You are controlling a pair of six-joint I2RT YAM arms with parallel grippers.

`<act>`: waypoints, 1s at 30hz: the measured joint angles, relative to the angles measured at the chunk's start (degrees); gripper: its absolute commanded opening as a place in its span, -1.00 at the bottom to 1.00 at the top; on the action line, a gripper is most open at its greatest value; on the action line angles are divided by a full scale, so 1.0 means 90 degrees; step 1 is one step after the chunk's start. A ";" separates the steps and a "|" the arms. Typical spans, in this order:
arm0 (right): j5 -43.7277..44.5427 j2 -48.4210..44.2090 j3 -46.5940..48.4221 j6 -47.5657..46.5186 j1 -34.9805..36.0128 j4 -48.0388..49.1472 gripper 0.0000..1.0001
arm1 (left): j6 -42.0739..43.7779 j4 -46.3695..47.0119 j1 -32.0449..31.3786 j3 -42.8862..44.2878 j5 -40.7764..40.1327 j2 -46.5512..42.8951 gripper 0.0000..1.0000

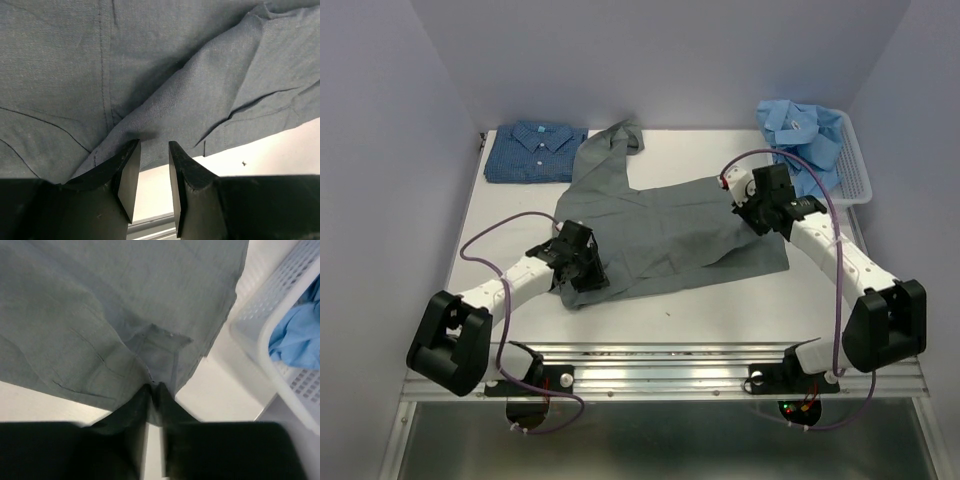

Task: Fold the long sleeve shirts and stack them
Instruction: Fold the shirt

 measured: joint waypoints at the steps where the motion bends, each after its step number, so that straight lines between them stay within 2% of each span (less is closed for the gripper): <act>1: 0.0117 0.0109 -0.0010 0.0058 0.0002 -0.0044 0.21 | 0.0007 0.0005 0.0000 0.0000 -0.0029 0.0024 -0.20; 2: 0.0209 0.0168 -0.0017 0.0056 0.0002 -0.0063 0.22 | 0.0015 0.0007 0.0000 0.0000 -0.0058 0.0066 -0.20; 3: 0.0423 0.0306 -0.0032 0.0114 0.0002 -0.0107 0.48 | 0.0024 0.0002 0.0002 0.0000 -0.0080 0.0134 -0.21; 4: 0.0549 0.0379 -0.0032 0.0129 0.0002 -0.0138 0.57 | 0.0036 0.0002 0.0002 0.0000 -0.0095 0.0209 -0.21; 6: 0.0942 0.0539 -0.0034 0.0282 -0.0005 -0.0155 0.93 | 0.0073 -0.0005 0.0036 0.0000 -0.0124 0.0318 -0.21; 7: 0.1134 0.0593 -0.0036 0.0376 -0.0012 -0.0148 0.99 | 0.0100 -0.0029 0.0053 0.0000 -0.0151 0.0359 -0.22; 10: 0.1928 0.0627 -0.0041 0.1103 -0.0051 0.0151 1.00 | 0.0163 -0.0107 0.0153 0.0000 -0.0194 0.0381 -0.23; 12: 0.2448 0.0495 -0.0041 0.2276 -0.0104 0.0585 1.00 | 0.0187 -0.0199 0.0231 0.0046 -0.0223 0.0393 -0.23; 15: 0.2650 -0.0046 -0.0384 0.3412 -0.0148 0.1022 1.00 | 0.0214 -0.0311 0.0289 0.0168 -0.0236 0.0403 -0.23; 20: 0.2419 -0.1564 -0.1581 0.4850 -0.0330 0.1120 1.00 | 0.0291 -0.0345 0.0301 0.0471 -0.0233 0.0403 -0.23; 23: 0.1955 -0.1948 -0.2025 0.5294 -0.0478 0.1105 1.00 | 0.0355 -0.0369 0.0333 0.0542 -0.0228 0.0449 -0.24; 27: 0.1338 -0.1600 -0.2157 0.5622 -0.0544 0.1088 1.00 | 0.0427 -0.0389 0.0340 0.0563 -0.0199 0.0668 -0.24; 30: 0.1010 -0.0918 -0.2154 0.5765 -0.0561 0.1103 1.00 | 0.0464 -0.0391 0.0347 0.0563 -0.0187 0.0770 -0.24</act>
